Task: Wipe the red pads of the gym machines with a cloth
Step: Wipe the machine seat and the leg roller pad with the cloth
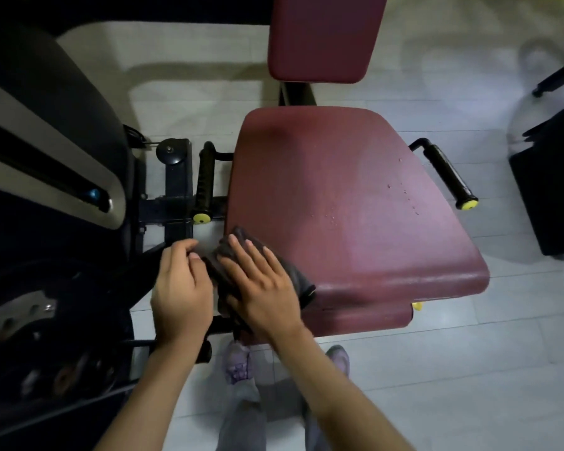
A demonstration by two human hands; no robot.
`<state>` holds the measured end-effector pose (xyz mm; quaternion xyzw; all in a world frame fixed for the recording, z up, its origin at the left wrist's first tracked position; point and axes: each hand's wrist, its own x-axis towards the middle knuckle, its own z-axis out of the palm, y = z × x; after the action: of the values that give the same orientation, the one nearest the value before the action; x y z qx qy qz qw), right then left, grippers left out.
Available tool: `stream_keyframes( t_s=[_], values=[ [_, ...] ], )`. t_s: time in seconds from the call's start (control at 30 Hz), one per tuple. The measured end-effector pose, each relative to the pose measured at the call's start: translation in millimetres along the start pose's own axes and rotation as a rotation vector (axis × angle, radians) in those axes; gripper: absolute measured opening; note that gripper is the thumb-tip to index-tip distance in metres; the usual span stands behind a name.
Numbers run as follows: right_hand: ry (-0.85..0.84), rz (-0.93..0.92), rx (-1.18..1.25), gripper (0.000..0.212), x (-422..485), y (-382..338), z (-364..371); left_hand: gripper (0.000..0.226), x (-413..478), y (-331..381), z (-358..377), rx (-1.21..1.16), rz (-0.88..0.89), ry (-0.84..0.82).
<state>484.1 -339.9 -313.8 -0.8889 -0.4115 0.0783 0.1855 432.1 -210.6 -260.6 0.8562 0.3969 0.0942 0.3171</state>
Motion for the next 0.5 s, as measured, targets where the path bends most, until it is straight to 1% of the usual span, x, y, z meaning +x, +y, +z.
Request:
stream_keyframes(
  t_s=[0.03,0.07,0.1,0.23,0.3,0.33,0.4,0.5],
  values=[
    [-0.002,-0.015,-0.011,0.056,-6,14,-8,0.025,1,-1,-3,0.030,0.009,0.008],
    [-0.003,0.016,-0.012,0.058,-14,32,-18,0.024,2,-3,-4,0.054,0.020,0.007],
    [0.004,0.092,-0.015,0.060,-23,53,-30,0.024,4,-4,-5,0.072,0.040,0.001],
    [0.070,0.524,-0.033,0.059,-58,128,-79,0.024,10,-7,-6,0.131,0.120,-0.048],
    [0.141,0.695,-0.006,0.054,-55,132,-84,0.023,13,-8,-6,0.116,0.114,-0.060],
    [0.161,0.738,-0.010,0.053,-48,124,-80,0.024,15,-9,-6,0.102,0.101,-0.060],
    [0.148,0.708,-0.043,0.053,-32,94,-63,0.025,18,-7,-7,0.077,0.077,-0.054],
    [0.124,0.512,0.024,0.052,-11,33,-30,0.025,23,-8,-12,0.072,0.057,-0.038]
  ],
)
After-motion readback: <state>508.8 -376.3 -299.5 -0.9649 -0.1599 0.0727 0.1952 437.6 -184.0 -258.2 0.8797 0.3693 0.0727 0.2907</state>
